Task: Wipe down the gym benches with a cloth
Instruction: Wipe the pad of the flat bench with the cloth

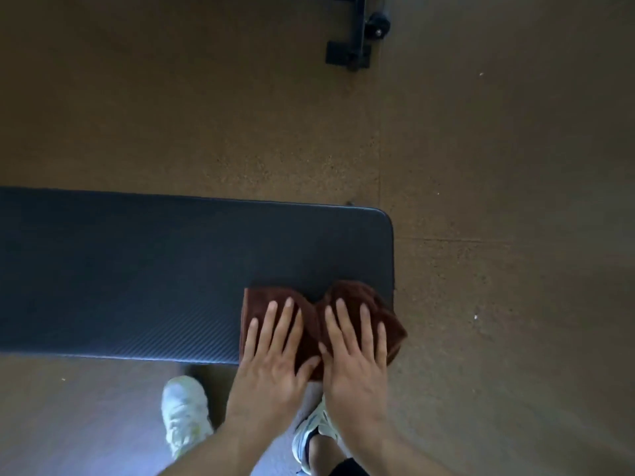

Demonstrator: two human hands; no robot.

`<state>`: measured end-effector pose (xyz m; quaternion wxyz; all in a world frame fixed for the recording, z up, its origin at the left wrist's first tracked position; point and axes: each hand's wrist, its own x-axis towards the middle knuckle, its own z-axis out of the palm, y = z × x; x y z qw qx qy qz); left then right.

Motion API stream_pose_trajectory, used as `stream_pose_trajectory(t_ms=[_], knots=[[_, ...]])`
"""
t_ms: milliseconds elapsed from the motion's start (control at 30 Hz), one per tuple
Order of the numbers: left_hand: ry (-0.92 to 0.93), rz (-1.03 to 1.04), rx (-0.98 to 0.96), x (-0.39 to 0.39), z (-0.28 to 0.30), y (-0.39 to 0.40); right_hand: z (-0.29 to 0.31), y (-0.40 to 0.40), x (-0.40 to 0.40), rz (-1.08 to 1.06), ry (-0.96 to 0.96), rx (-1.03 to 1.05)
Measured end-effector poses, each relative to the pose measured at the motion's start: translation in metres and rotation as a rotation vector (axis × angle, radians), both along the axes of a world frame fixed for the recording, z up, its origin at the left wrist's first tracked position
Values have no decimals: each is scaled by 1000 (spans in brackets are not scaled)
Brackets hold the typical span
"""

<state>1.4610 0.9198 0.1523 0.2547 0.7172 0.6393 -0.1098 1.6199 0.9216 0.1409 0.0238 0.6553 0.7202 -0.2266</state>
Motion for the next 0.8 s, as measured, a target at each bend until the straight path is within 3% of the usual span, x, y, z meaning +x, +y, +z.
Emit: stream_pose_trajectory(t_ms=[100, 233, 333, 433, 633, 700, 800], knots=[[12, 49, 46, -4, -5, 22, 1, 44, -5, 46, -30, 54], [13, 198, 135, -23, -7, 117, 2, 153, -30, 102, 12, 44], [61, 89, 106, -60, -11, 173, -3, 193, -62, -12, -11, -16], [42, -11, 151, -76, -16, 147, -8, 151, -82, -109, 8, 68], [-22, -72, 139, -132, -9, -1, 0, -6, -124, -27, 22, 24], [-19, -23, 108, -149, -7, -16, 2, -6, -143, 15, 0, 12], [-11, 76, 161, -178, -9, 34, 3, 65, -178, 153, 5, 41]])
